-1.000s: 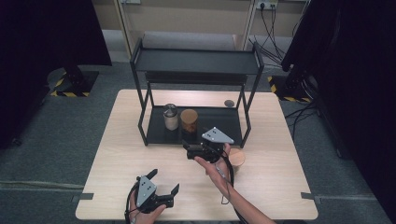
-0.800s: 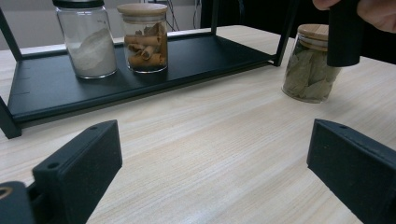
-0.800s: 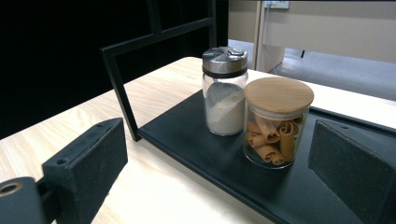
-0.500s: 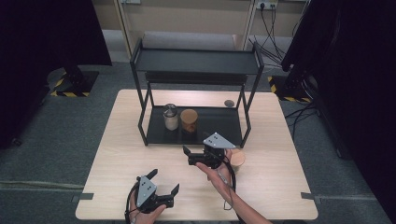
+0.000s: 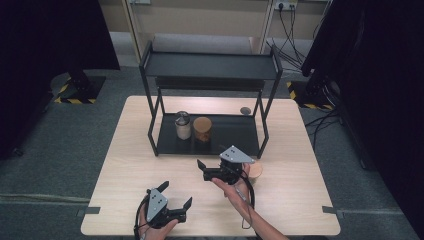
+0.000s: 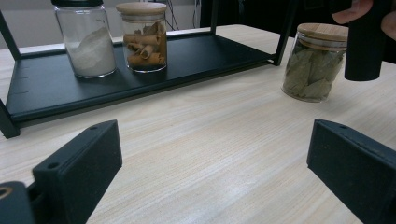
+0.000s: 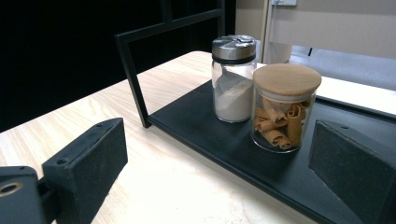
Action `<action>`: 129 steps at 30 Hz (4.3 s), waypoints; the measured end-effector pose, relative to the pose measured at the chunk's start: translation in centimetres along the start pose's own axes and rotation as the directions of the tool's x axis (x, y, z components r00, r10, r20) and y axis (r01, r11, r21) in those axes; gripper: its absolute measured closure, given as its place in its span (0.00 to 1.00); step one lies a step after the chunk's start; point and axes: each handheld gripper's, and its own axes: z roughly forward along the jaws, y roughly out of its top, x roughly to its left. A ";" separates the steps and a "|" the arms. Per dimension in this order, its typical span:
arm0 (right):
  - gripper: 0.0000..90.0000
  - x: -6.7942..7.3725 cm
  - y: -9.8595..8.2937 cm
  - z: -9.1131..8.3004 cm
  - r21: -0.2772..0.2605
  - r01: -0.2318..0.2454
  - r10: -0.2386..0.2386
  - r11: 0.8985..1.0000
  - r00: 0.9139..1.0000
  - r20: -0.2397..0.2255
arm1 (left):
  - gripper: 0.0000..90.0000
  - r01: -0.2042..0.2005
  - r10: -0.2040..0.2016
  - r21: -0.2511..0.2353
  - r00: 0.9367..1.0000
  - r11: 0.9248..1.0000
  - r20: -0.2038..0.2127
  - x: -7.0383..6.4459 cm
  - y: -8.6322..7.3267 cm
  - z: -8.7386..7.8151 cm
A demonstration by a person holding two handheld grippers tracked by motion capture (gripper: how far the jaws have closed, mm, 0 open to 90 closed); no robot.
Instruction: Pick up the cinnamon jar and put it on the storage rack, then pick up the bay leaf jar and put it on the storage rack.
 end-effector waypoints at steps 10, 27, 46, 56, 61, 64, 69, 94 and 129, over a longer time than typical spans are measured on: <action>0.06 0.1 -0.3 -0.4 0.002 0.001 -0.001 1.000 1.000 -0.016 | 0.03 0.000 0.000 0.000 1.000 1.000 -0.001 0.0 0.0 0.0; 0.06 0.2 -1.0 -1.4 0.010 0.001 -0.001 1.000 0.999 -0.037 | 0.03 -0.003 0.003 -0.002 1.000 1.000 -0.001 0.0 0.0 -0.1; 0.06 -0.1 -2.1 -3.0 0.021 0.000 0.001 1.000 0.999 -0.046 | 0.03 -0.003 0.003 -0.005 1.000 1.000 -0.003 0.0 0.0 -0.1; 0.06 -0.2 -2.4 -3.4 0.028 -0.008 0.010 1.000 0.999 -0.054 | 0.03 -0.003 0.002 -0.005 1.000 1.000 -0.003 0.1 0.0 -0.2; 0.06 -0.3 -2.6 -3.7 0.026 -0.007 0.008 1.000 0.998 -0.055 | 0.03 -0.002 0.002 -0.006 1.000 1.000 -0.002 0.0 0.0 -0.1; 0.06 -0.3 -2.7 -3.9 0.026 -0.006 0.008 1.000 0.999 -0.052 | 0.03 -0.002 0.002 -0.007 1.000 1.000 -0.003 0.1 0.0 -0.2; 0.06 -0.4 -2.9 -4.3 0.025 -0.008 0.009 1.000 0.999 -0.047 | 0.03 -0.002 0.002 -0.006 1.000 1.000 -0.004 0.1 0.0 -0.1; 0.06 -0.3 -3.8 -5.7 0.032 0.002 -0.001 0.999 0.999 -0.049 | 0.03 -0.002 0.002 -0.007 1.000 1.000 -0.004 0.0 0.0 -0.2; 0.06 -0.8 -5.2 -8.6 0.035 0.000 0.000 0.999 1.000 -0.010 | 0.03 -0.003 0.003 -0.011 1.000 1.000 -0.007 0.0 0.0 -0.2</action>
